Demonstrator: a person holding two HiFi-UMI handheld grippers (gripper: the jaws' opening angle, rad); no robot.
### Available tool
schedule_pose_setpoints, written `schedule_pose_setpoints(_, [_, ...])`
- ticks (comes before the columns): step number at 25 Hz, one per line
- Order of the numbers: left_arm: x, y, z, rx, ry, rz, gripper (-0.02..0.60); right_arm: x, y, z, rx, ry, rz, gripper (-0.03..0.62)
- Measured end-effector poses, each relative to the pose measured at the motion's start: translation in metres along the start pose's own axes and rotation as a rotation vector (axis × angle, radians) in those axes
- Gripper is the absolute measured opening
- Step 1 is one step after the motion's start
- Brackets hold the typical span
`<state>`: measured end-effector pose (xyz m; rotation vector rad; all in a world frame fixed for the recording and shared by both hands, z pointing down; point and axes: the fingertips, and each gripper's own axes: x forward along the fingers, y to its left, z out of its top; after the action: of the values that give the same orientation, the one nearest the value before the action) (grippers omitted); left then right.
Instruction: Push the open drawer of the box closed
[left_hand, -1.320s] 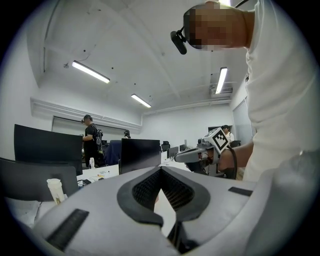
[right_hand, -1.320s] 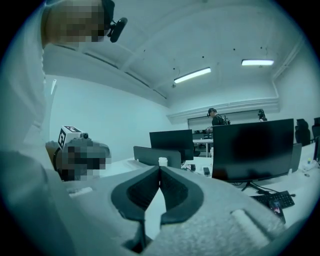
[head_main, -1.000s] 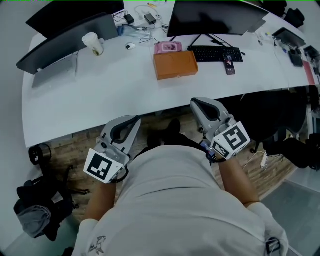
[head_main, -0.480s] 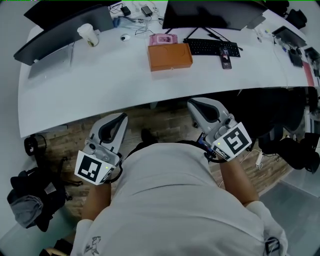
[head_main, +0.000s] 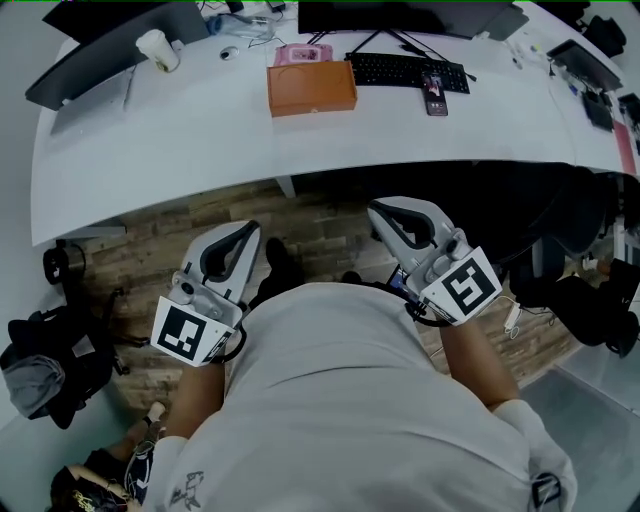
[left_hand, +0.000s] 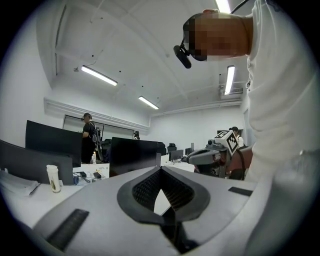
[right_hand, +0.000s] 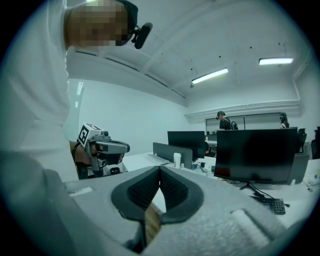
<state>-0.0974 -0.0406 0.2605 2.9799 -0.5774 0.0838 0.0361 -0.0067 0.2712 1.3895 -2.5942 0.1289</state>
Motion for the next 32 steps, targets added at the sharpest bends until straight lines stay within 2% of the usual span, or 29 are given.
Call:
schedule_pose_setpoints(8, [0.021, -0.121, -0.021, 0.002, 0.003, 0.052, -0.002, -0.101, 0.013, -0.034, -0.009, -0.021, 0.092, 0.003])
schedule_pose_setpoints(16, [0.003, -0.213, -0.035, -0.004, 0.047, 0.149, -0.002, -0.171, 0.041, -0.046, -0.016, -0.030, 0.203, 0.003])
schedule_pose_setpoints(23, [-0.019, -0.242, -0.031, -0.006, 0.047, 0.223, -0.002, -0.190, 0.066, -0.041, -0.028, -0.050, 0.275, 0.003])
schedule_pose_setpoints(32, [-0.042, -0.243, -0.033, -0.019, 0.055, 0.268, -0.002, -0.181, 0.084, -0.031, -0.026, -0.069, 0.320, 0.003])
